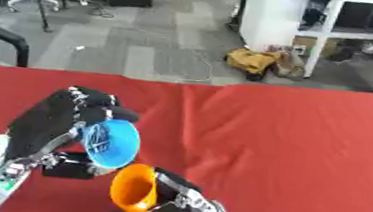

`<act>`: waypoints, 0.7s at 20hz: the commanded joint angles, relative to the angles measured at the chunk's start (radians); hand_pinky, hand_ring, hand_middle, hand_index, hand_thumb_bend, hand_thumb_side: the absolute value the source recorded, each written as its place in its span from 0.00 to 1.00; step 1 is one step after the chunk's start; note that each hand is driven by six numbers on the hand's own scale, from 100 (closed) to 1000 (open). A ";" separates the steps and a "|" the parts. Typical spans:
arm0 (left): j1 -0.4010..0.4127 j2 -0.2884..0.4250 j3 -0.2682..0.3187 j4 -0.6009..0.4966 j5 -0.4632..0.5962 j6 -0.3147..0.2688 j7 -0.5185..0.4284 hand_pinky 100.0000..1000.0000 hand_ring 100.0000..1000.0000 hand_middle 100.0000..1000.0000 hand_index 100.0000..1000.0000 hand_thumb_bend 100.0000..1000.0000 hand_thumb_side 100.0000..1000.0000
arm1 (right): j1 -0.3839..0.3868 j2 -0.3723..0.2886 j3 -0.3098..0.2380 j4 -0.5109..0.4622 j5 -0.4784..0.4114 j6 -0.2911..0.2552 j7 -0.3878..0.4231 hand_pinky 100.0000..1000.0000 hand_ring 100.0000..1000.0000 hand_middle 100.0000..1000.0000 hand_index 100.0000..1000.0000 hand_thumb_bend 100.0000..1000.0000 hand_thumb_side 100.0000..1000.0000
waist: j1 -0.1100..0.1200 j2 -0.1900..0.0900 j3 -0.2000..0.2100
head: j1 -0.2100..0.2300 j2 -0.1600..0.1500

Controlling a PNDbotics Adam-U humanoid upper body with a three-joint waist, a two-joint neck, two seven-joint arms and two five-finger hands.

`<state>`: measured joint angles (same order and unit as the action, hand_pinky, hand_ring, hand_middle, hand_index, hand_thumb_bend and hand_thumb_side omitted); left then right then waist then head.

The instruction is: Pour the contents of one cup into another cup.

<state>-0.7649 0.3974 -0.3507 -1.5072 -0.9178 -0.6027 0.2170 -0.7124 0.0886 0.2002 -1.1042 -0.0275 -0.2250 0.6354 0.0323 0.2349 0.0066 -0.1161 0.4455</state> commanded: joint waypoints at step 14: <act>-0.023 0.037 0.000 -0.054 -0.196 -0.011 0.019 0.22 0.28 0.41 0.73 0.45 0.00 | -0.014 -0.001 -0.002 -0.010 -0.005 0.000 -0.008 0.71 0.34 0.27 0.47 0.26 0.00 | 0.000 -0.018 0.000 | -0.001 -0.012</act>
<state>-0.7665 0.4059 -0.3538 -1.5381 -1.1002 -0.6139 0.2284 -0.7124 0.0882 0.1983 -1.1041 -0.0274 -0.2254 0.6303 0.0310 0.2349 0.0064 -0.1161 0.4455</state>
